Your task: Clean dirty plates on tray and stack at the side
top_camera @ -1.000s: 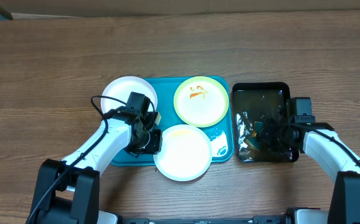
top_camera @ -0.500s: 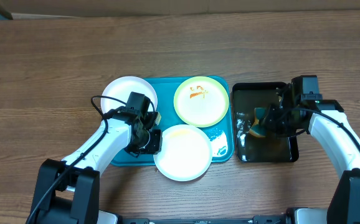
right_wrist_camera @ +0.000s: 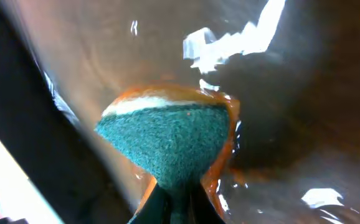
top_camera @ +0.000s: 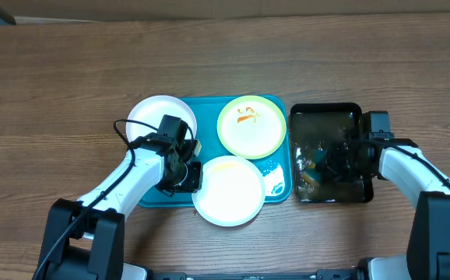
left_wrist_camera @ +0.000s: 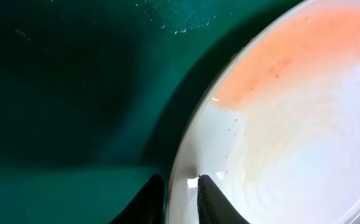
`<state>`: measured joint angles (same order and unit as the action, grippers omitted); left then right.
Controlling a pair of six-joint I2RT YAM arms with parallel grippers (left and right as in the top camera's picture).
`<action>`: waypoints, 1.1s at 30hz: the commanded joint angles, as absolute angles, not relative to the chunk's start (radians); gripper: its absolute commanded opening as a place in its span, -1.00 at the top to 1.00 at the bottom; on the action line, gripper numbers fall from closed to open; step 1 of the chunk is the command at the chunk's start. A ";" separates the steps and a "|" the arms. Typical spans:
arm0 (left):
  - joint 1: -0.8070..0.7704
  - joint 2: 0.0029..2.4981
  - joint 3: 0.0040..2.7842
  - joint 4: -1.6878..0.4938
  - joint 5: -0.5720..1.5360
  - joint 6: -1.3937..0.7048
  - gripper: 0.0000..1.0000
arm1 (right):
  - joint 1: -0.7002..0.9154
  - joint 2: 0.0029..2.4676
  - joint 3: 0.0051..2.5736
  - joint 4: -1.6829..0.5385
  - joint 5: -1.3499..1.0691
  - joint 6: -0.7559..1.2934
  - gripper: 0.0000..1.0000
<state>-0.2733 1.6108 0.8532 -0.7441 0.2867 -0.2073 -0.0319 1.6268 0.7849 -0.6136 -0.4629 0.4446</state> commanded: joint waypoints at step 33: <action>-0.278 1.616 0.844 -0.747 0.281 -0.207 0.58 | -0.028 1.639 0.911 -0.768 -0.315 0.199 0.87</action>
<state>-0.2733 1.6108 0.8532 -0.7464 0.2867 -0.2073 -0.0311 1.6409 0.8413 -0.7181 -0.3351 0.2337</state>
